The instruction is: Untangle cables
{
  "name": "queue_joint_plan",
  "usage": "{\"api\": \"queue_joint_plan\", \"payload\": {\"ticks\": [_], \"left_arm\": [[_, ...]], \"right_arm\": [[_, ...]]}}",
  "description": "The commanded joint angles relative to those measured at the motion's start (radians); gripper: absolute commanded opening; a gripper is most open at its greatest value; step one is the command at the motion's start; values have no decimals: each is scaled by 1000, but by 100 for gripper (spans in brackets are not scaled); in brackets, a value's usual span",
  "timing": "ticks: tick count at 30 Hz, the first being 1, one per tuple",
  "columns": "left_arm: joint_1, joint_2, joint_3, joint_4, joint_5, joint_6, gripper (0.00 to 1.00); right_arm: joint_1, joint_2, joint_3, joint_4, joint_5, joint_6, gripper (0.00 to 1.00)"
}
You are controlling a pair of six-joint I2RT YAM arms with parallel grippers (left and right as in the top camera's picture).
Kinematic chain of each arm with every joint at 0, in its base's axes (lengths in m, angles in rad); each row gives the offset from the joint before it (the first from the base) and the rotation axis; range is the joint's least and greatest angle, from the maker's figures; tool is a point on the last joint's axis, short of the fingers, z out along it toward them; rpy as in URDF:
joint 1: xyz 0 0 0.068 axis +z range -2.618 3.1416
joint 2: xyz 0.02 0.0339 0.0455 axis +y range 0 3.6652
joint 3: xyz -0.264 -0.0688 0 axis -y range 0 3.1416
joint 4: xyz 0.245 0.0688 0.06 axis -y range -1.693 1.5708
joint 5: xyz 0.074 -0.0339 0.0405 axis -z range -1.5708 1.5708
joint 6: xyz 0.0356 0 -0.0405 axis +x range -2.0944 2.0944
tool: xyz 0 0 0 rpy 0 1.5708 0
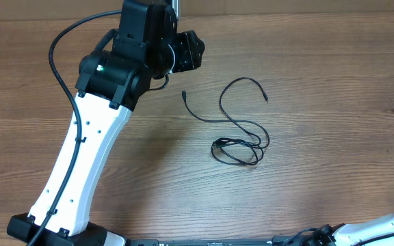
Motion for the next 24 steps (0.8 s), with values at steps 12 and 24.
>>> {"api": "queue_joint_plan", "payload": {"ticks": [12,24], "left_arm": [[-67,-58,20,-126,-89,329,17],[-73,-165,18,-298,-137,400,12]], "right_arm": [[182,-212,9,-165,151,-51,100],[425,-332,9,-297,827,-36,100]]}}
